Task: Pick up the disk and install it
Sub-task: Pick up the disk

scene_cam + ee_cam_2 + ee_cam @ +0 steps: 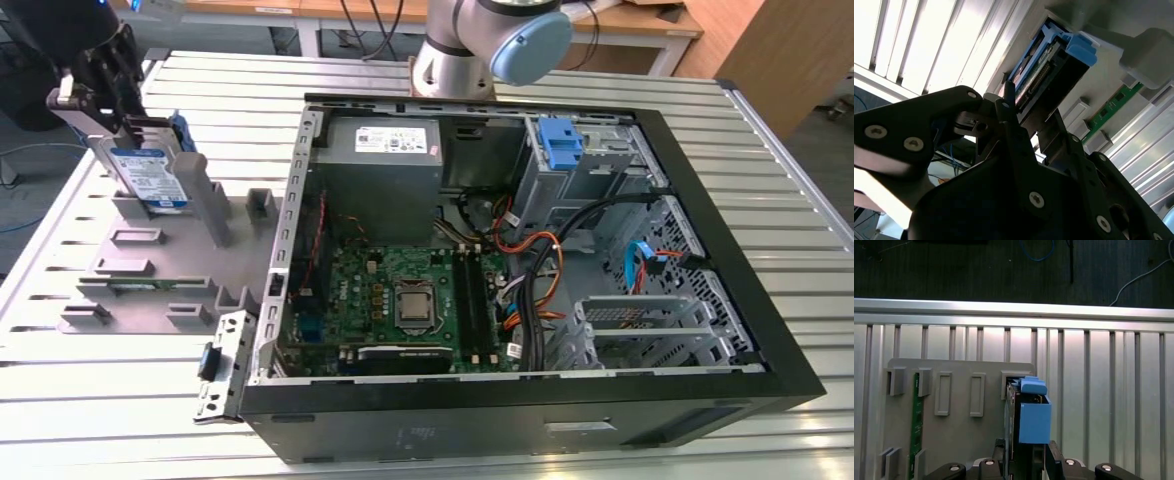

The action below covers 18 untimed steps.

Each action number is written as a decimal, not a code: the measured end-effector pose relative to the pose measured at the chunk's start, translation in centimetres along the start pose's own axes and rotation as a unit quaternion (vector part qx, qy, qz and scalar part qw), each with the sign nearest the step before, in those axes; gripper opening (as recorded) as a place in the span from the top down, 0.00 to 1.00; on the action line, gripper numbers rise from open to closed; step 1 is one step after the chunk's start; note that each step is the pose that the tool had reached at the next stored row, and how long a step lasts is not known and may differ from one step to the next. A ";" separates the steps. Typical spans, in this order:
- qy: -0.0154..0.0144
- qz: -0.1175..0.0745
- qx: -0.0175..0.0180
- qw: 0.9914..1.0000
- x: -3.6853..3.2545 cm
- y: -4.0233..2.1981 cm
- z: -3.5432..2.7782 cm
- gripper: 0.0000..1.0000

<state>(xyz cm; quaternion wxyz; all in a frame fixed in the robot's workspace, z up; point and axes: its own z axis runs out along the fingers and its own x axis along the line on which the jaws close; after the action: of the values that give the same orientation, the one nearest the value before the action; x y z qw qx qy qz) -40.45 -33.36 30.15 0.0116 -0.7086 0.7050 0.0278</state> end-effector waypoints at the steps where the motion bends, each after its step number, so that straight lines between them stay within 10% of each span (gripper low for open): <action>1: 0.000 0.000 0.000 1.000 0.00 0.00 0.00 0.56; 18: 0.000 0.007 0.000 1.000 0.00 0.00 -0.08 0.65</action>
<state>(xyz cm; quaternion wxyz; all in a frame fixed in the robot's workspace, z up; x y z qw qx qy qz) -40.46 -33.37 30.23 0.0117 -0.7038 0.7098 0.0277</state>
